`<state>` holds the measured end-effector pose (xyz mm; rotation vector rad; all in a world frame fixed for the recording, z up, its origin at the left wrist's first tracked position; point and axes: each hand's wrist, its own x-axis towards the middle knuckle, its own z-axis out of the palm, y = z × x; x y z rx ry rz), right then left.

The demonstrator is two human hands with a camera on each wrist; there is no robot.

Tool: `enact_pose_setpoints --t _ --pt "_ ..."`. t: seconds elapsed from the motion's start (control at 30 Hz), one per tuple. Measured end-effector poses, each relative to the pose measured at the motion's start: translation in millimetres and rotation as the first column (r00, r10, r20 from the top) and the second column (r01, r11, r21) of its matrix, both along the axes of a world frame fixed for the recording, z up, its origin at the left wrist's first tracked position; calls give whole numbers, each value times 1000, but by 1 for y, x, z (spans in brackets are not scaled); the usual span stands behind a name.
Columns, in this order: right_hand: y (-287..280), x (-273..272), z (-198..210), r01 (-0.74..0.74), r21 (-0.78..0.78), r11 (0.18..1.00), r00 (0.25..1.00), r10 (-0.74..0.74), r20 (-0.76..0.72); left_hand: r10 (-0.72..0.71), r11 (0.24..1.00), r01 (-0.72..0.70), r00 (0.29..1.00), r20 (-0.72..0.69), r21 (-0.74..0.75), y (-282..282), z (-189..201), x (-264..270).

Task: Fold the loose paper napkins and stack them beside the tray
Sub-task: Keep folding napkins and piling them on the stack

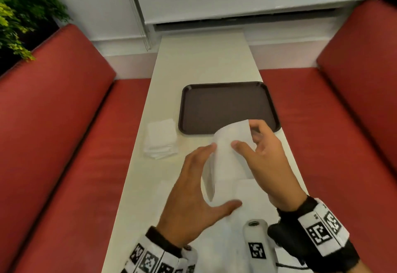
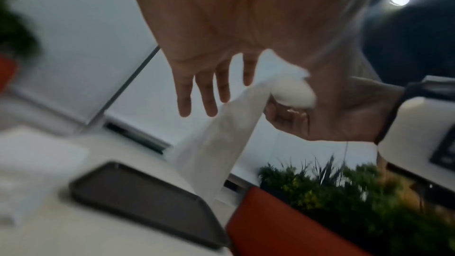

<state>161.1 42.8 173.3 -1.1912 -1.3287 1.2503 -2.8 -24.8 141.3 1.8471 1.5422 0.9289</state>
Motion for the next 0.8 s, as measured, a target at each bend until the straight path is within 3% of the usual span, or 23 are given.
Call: enact_pose_setpoints --t 0.1,0.17,0.23,0.3,0.37,0.47,0.6,0.8 --pt "-10 1 8 -54 -32 998 996 52 -76 184 983 -175 929 321 -56 2 -2 13" --pt "-13 3 9 -60 -24 998 995 58 -82 240 971 -209 874 423 -120 4 0 13" --pt "-13 9 7 -31 19 999 999 31 -43 278 958 -190 798 535 -214 6 4 8" --pt "-12 16 1 -32 6 999 995 32 99 313 939 -125 701 641 -321 7 9 2" --pt "-14 20 -3 -163 -131 978 962 187 197 343 915 -54 627 699 -400 8 13 -4" --pt "-19 18 -11 -308 -200 930 937 333 107 325 909 3 618 715 -416 9 19 -11" --pt "-19 12 -12 -258 -167 952 966 254 -45 282 926 9 646 710 -376 11 23 -16" --pt "-11 7 -13 -196 -99 976 978 187 -91 230 948 -1 692 684 -318 14 27 -24"
